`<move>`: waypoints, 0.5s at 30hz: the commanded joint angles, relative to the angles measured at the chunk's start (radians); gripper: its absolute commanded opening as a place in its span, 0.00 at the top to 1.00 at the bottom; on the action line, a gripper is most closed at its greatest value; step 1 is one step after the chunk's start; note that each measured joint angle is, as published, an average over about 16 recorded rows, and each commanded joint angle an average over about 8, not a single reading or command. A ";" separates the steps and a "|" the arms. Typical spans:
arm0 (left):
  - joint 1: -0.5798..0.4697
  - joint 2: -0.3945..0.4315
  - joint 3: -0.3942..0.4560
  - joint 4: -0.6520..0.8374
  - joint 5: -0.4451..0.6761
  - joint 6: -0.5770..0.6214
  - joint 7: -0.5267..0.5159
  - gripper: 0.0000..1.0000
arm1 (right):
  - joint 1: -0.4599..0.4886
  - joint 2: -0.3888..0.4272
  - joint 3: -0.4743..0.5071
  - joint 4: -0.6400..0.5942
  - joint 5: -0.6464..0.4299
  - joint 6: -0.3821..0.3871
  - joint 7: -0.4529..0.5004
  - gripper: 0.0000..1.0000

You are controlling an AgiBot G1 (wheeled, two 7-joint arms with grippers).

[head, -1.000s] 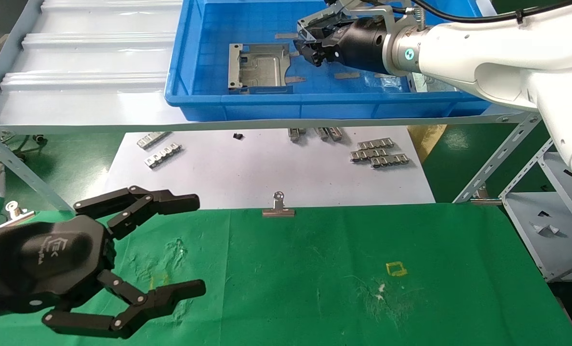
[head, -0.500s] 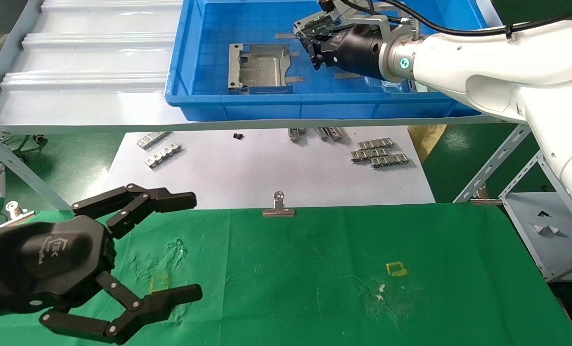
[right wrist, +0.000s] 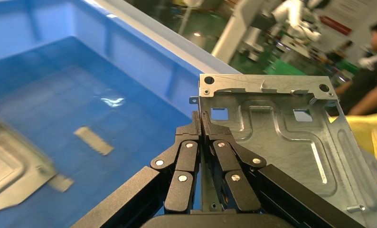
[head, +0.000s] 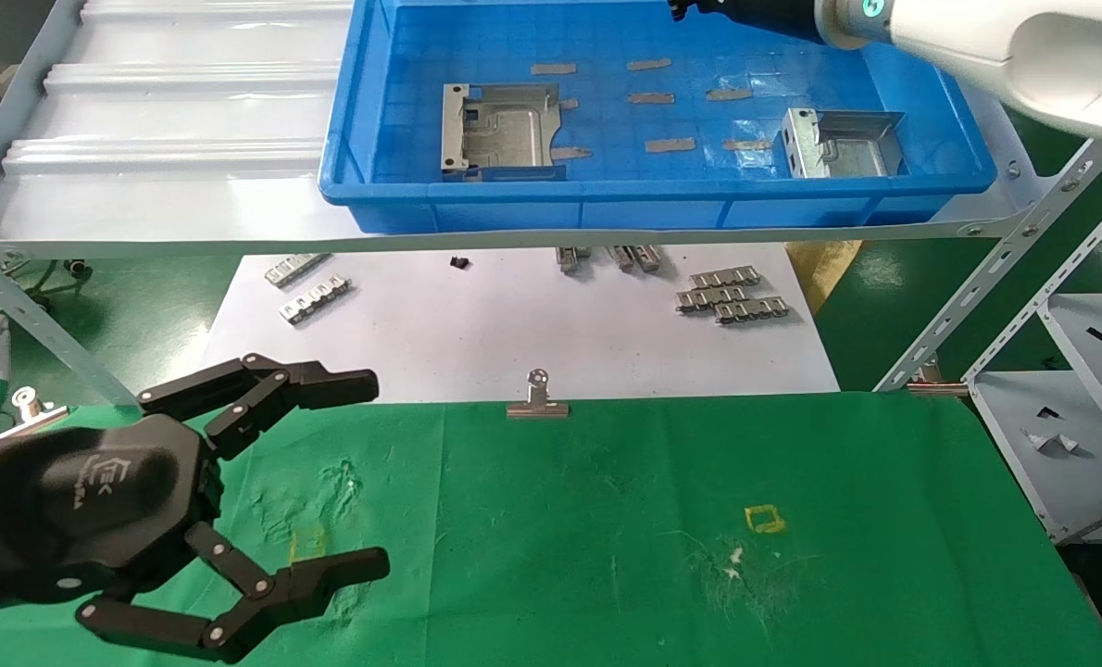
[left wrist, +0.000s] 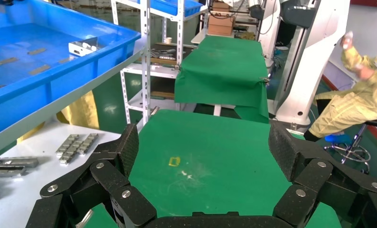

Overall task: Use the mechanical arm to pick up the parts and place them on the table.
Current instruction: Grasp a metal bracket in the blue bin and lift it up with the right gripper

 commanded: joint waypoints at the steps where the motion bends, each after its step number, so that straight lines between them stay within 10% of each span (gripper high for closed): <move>1: 0.000 0.000 0.000 0.000 0.000 0.000 0.000 0.00 | 0.021 0.016 0.001 -0.007 0.005 -0.039 -0.027 1.00; 15: 0.000 0.000 0.000 0.000 0.000 0.000 0.000 0.00 | 0.051 0.320 0.040 0.106 0.138 -0.835 -0.220 1.00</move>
